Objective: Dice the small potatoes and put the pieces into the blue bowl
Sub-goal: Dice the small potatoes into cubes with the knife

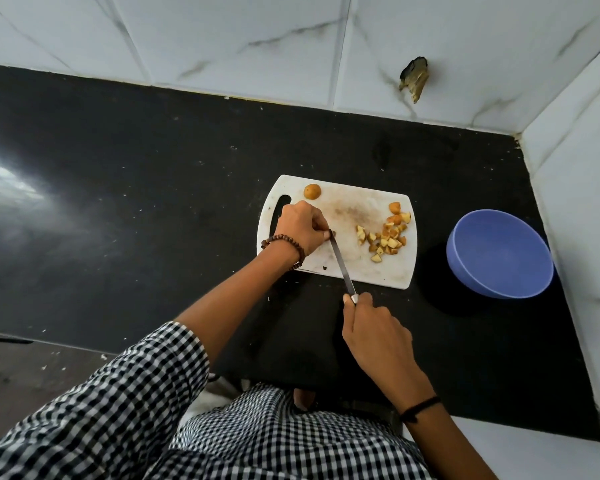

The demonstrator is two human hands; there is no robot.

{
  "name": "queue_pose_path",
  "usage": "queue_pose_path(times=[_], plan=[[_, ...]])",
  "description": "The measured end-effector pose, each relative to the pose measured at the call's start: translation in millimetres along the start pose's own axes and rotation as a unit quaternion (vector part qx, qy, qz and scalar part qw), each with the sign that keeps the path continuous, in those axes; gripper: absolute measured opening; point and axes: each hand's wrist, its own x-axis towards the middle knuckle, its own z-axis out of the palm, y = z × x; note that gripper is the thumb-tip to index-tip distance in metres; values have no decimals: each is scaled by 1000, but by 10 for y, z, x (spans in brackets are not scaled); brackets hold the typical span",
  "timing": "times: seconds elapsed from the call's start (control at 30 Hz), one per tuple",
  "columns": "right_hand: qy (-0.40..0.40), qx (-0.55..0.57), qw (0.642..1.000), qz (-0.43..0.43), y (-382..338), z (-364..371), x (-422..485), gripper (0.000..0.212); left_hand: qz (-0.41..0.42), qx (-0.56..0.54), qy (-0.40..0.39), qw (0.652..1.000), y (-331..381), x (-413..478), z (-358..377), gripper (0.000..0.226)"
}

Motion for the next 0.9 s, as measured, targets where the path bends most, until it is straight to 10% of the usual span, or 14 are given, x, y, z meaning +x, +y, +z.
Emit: queue_pose_path(times=[0.63,0.9], plan=[[-14,209,976,60,321,-104,-230,44,58,102,-1,993,166,-2,57,13],[15,285,957,54,282,-119,-151,48,-17,-23,-22,999,141,-52,58,10]])
